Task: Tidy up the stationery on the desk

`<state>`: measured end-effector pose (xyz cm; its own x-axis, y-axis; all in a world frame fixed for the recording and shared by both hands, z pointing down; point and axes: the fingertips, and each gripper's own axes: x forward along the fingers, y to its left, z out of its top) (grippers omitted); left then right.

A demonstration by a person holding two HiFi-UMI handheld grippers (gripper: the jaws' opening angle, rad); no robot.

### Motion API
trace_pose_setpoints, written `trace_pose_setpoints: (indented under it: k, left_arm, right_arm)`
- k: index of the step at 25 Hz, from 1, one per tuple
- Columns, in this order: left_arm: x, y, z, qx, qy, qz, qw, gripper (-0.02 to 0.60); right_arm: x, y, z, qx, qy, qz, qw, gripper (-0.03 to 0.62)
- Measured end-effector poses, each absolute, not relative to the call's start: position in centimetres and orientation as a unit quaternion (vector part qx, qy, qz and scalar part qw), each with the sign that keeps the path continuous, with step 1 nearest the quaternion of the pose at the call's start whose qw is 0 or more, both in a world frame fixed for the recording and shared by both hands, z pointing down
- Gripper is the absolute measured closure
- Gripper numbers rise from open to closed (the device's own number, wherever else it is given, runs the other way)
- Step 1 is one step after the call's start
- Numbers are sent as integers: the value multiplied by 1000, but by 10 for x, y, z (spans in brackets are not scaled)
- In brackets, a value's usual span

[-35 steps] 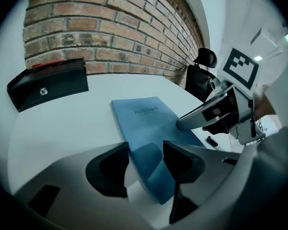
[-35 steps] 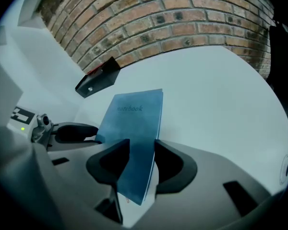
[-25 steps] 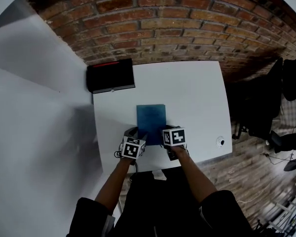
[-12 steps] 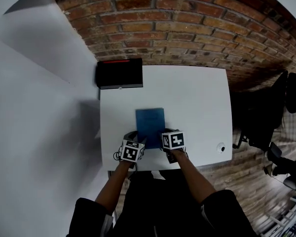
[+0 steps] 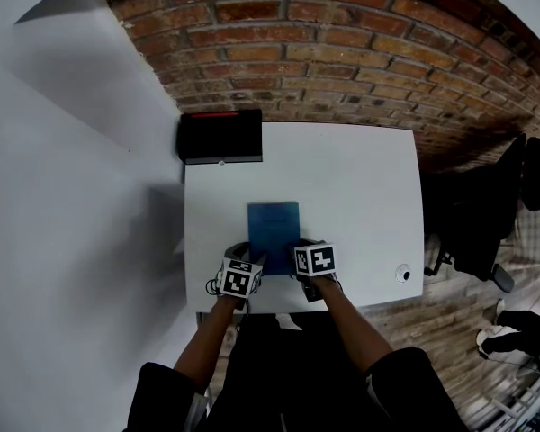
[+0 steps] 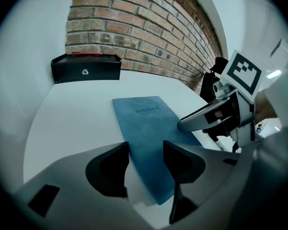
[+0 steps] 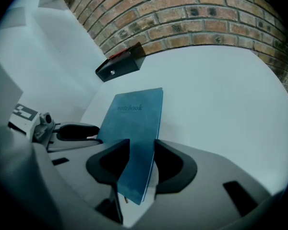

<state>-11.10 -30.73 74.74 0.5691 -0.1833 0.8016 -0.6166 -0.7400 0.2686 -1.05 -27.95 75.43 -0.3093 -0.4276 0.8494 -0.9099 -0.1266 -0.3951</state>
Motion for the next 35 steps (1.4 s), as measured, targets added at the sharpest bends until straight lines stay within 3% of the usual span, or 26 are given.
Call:
trace_pose_setpoints:
  k: [12,18,20,26,35]
  left_arm:
    - [-112,-310,744,845,-237,397,267,347]
    - [-113,-318,730,862,-256,377,222,351]
    - [-108,-318,718,870,-253,367,211,377]
    - [-101,-312,698,886,-247,344,188,539]
    - [-87,-294,677,908,-201,326,171,558]
  right_arm:
    - [-8,-280,754,548,-622,521,204,424]
    - [2,-281,737,573,-624,507,161,445]
    - [7,-281,726,579,-631,496,148,480]
    - [21,-268,698,602,-644,459,110,571]
    - [52,-224,650,644,-659,381,78,572]
